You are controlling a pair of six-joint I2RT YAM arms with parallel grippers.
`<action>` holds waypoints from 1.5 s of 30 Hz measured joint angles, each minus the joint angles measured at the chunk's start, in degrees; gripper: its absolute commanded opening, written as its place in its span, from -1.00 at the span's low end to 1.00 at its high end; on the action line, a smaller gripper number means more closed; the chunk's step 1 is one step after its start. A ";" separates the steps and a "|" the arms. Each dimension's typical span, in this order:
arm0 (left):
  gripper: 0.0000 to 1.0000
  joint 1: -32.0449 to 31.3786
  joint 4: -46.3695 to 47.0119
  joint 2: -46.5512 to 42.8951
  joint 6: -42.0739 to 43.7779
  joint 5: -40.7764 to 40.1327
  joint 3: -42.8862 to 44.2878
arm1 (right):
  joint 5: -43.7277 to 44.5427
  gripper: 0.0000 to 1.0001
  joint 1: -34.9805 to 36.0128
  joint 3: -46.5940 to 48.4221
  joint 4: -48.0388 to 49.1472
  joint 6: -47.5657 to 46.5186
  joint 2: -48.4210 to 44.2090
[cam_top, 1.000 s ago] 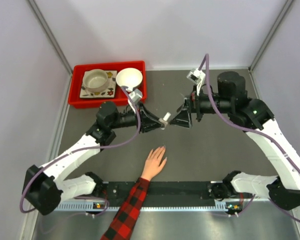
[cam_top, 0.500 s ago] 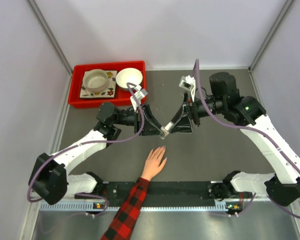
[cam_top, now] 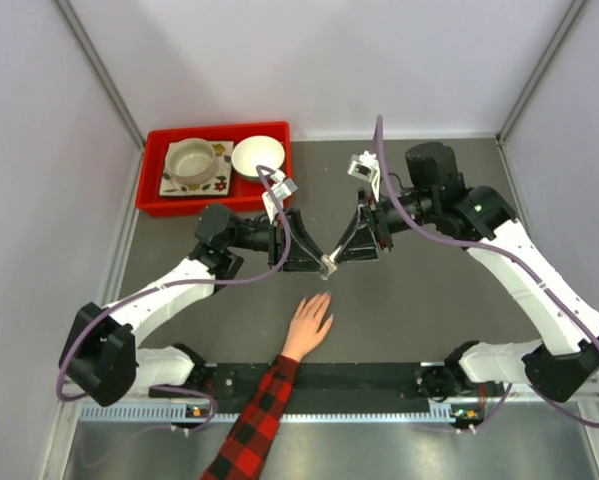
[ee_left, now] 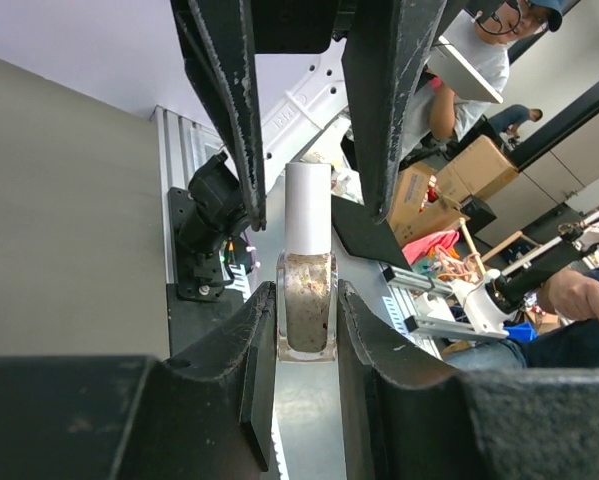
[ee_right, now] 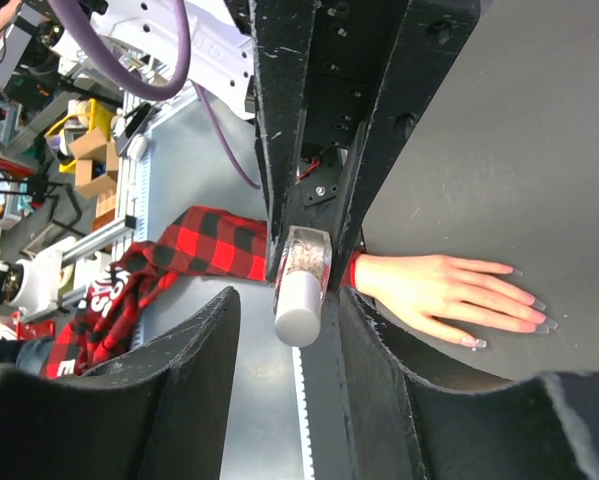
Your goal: Paint the nails
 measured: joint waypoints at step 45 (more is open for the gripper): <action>-1.00 -15.85 -47.58 -16.00 51.47 -46.18 3.85 | 24.24 0.85 3.63 0.83 -0.15 9.75 -3.28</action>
